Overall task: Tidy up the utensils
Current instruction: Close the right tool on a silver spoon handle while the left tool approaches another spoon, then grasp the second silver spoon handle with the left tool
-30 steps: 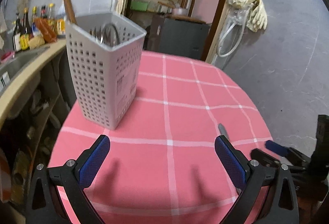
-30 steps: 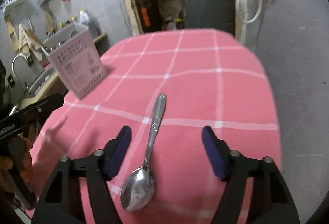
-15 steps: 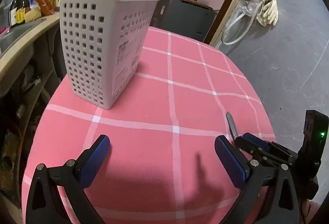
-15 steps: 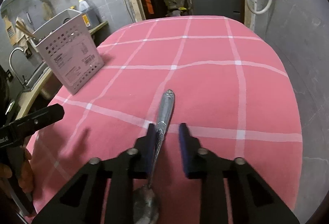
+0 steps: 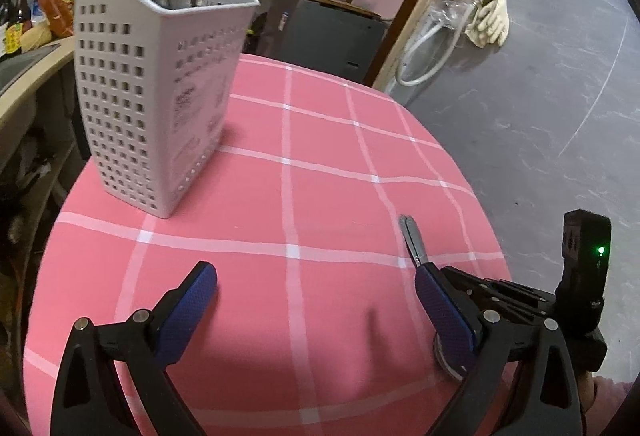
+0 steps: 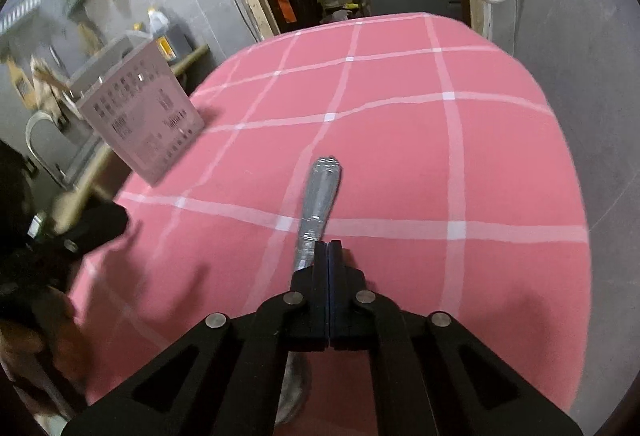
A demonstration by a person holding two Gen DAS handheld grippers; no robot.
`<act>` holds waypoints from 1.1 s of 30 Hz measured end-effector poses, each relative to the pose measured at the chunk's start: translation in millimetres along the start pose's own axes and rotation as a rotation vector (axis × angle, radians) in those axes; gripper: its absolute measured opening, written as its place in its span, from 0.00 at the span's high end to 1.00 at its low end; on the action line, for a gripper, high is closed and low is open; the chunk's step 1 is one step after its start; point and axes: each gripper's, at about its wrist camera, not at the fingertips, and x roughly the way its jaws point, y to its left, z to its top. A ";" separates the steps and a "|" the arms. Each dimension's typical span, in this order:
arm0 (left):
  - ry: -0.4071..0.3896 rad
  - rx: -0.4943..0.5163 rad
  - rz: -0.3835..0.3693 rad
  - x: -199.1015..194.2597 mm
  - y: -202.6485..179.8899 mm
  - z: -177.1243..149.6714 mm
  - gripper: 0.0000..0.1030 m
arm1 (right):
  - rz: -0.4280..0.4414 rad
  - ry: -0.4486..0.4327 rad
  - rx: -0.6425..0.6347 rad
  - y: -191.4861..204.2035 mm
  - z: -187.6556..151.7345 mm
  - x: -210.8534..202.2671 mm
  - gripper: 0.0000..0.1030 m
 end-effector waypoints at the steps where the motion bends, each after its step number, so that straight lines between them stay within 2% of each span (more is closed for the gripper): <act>1: 0.004 -0.003 0.001 1.2 -0.5 -0.1 0.03 | 0.019 -0.009 0.010 0.1 0.8 -1.0 0.99; 4: 0.008 -0.031 0.004 2.2 2.8 0.5 0.03 | 0.033 -0.023 -0.006 6.3 4.0 0.0 0.99; 8: 0.002 -0.064 0.010 -0.2 8.9 1.2 0.03 | 0.003 0.015 -0.025 12.3 7.2 12.0 0.99; 10: 0.000 -0.069 0.011 -1.2 10.3 1.4 0.03 | -0.003 0.018 -0.029 13.8 7.0 11.9 0.96; 12: 0.003 -0.066 0.009 -1.1 9.7 1.5 0.03 | -0.009 0.037 -0.030 13.7 3.6 11.8 0.85; 13: 0.005 -0.066 0.005 -0.9 9.6 1.4 0.03 | -0.004 0.045 -0.025 12.9 1.7 11.9 0.84; 16: 0.010 -0.064 -0.006 1.0 7.5 1.2 0.03 | -0.008 0.043 -0.026 11.2 -2.6 7.5 0.84; 18: 0.013 -0.062 -0.009 2.6 5.5 1.4 0.03 | 0.003 0.040 -0.003 6.5 -3.8 5.1 0.92; 27: 0.028 -0.048 -0.061 8.2 -7.4 2.6 0.03 | 0.084 0.017 0.114 -16.2 -12.7 -4.6 0.95; 33: 0.059 -0.026 -0.104 17.1 -23.2 1.9 0.03 | 0.047 0.004 0.140 -31.4 -19.5 -16.3 0.95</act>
